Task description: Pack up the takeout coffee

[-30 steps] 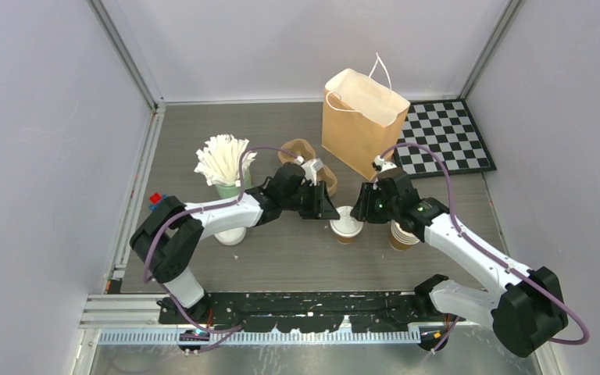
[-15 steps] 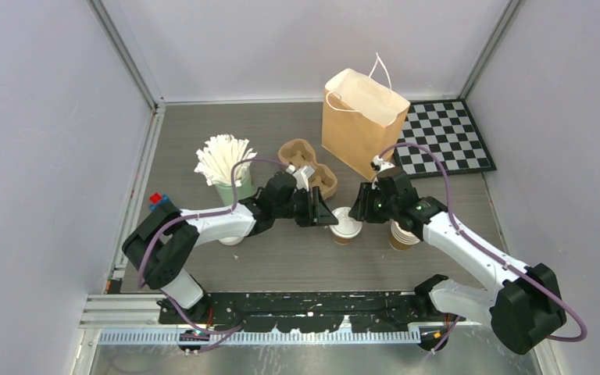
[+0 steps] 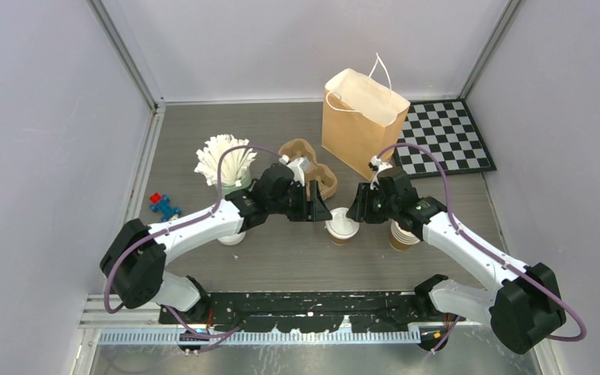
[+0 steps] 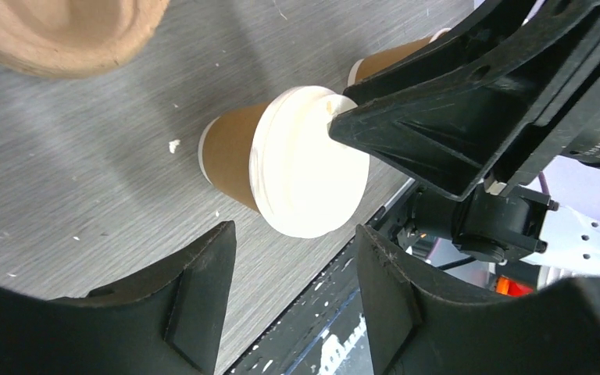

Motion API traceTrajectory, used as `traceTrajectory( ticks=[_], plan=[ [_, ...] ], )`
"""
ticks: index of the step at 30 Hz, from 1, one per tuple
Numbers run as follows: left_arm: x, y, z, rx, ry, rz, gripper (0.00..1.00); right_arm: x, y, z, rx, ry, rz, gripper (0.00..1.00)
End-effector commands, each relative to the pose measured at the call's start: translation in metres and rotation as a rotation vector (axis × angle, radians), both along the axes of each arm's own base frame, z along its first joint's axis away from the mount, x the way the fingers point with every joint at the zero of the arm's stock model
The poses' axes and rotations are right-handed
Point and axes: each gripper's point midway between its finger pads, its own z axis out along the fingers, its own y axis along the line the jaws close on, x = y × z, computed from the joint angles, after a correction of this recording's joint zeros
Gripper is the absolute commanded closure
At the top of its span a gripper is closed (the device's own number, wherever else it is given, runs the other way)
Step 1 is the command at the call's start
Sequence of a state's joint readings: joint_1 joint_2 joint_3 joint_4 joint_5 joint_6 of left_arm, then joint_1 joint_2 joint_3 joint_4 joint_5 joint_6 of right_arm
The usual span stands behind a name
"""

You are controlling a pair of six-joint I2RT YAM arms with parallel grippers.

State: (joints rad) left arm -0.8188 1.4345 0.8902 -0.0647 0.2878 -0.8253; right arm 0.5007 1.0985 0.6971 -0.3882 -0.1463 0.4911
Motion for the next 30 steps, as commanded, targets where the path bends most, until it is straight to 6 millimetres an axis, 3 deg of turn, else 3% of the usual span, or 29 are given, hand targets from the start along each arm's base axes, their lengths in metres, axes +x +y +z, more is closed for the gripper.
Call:
traceTrajectory(
  ticks=[1, 7, 16, 18, 22, 30],
  plan=[
    [0.012, 0.009, 0.023, 0.042, -0.099, 0.008, 0.41, -0.011, -0.004, -0.014, -0.034, 0.052, 0.035, 0.57],
    [0.011, -0.007, 0.024, 0.036, -0.12, -0.097, 0.45, -0.01, -0.002, -0.012, -0.024, 0.055, 0.029, 0.57],
    [0.024, -0.015, 0.001, 0.043, -0.128, -0.144, 0.48, -0.012, -0.002, -0.018, -0.022, 0.063, 0.032, 0.57],
    [0.026, -0.015, -0.008, 0.052, -0.119, -0.15, 0.53, -0.011, -0.002, -0.02, -0.024, 0.061, 0.033, 0.57],
    [0.028, -0.004, -0.028, 0.109, -0.073, -0.1, 0.64, -0.01, -0.004, -0.03, -0.04, 0.075, 0.011, 0.57],
    [0.009, 0.021, -0.059, 0.187, 0.029, -0.034, 0.67, -0.019, -0.008, -0.047, 0.0, 0.1, -0.056, 0.58]
  ],
)
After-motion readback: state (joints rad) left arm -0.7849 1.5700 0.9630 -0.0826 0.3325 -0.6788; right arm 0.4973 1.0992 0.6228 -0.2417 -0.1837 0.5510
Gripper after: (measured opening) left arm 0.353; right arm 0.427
